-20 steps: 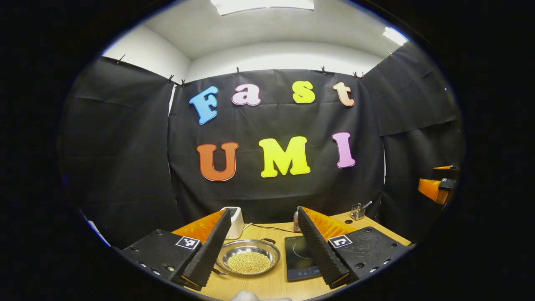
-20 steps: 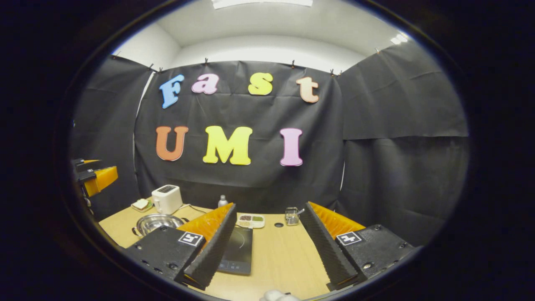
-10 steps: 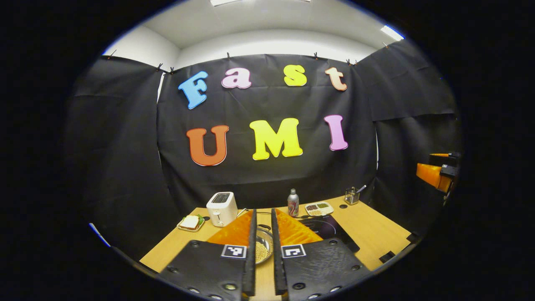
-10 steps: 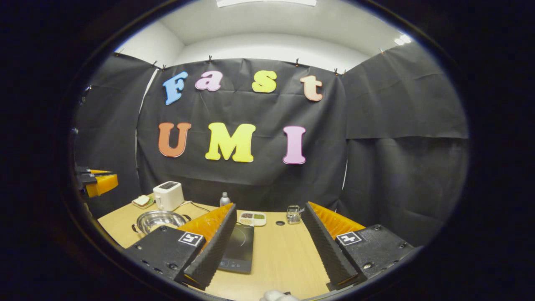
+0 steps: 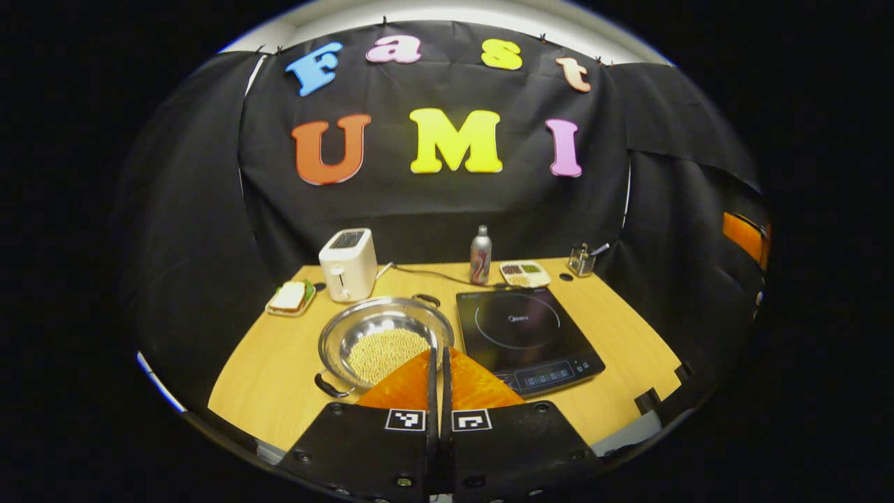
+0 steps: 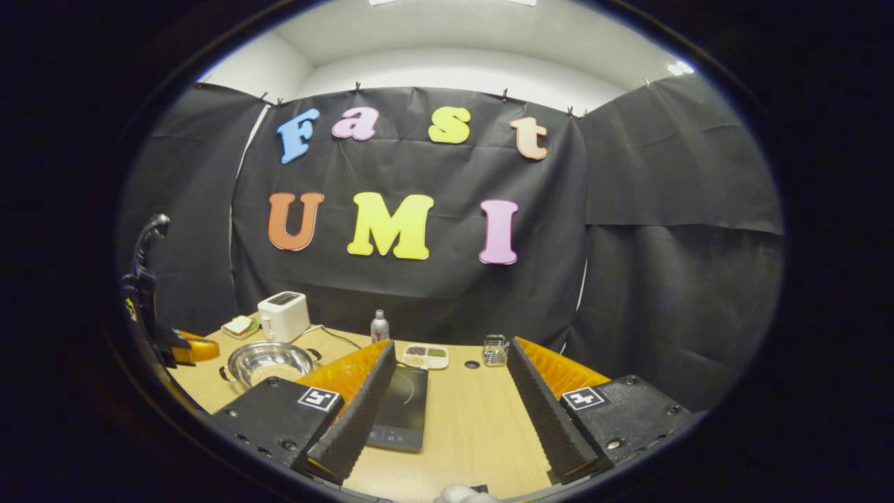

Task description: First push the handle of the pot to place it horizontally, then grasp the pot with both hands and set it on the induction cooktop.

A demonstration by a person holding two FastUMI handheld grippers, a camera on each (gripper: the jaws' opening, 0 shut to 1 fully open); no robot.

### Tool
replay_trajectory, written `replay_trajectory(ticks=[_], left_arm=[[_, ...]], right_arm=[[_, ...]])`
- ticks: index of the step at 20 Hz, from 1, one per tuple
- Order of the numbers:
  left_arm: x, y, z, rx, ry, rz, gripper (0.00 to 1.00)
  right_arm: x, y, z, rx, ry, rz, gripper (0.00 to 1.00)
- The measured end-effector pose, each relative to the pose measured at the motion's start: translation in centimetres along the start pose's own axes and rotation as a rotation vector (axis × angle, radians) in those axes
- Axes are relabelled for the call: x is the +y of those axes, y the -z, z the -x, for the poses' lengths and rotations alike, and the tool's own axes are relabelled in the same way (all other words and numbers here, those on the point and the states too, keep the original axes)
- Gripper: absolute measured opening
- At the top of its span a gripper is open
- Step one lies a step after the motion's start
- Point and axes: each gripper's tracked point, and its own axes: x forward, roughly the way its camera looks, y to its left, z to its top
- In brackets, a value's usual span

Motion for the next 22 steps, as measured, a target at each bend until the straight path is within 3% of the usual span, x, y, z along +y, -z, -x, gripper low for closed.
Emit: replay_trajectory(ticks=[7, 13, 19, 20, 21, 22], left_arm=[[3.3, 8.1, -4.6, 0.288, -0.030, 0.013, 0.00], [5.3, 11.3, -8.1, 0.453, -0.013, -0.019, 0.00], [8.4, 14.1, -10.3, 0.577, -0.051, -0.045, 0.00], [8.6, 14.2, -10.5, 0.584, -0.052, -0.044, 0.10], [9.3, 14.4, -10.6, 0.591, -0.068, -0.056, 0.00], [9.7, 14.5, -10.7, 0.597, -0.072, -0.062, 0.00]], right_arm=[[-0.7, 2.1, -1.4, 0.056, 0.024, -0.020, 1.00], [-1.3, 3.1, -3.0, 0.098, 0.037, -0.027, 1.00], [-0.2, 3.7, -4.6, 0.157, 0.000, -0.038, 0.98], [0.0, 3.7, -4.8, 0.173, -0.016, -0.034, 1.00], [0.2, 3.4, -5.0, 0.174, -0.029, -0.024, 1.00], [0.2, 2.9, -5.3, 0.169, -0.031, -0.012, 0.97]])
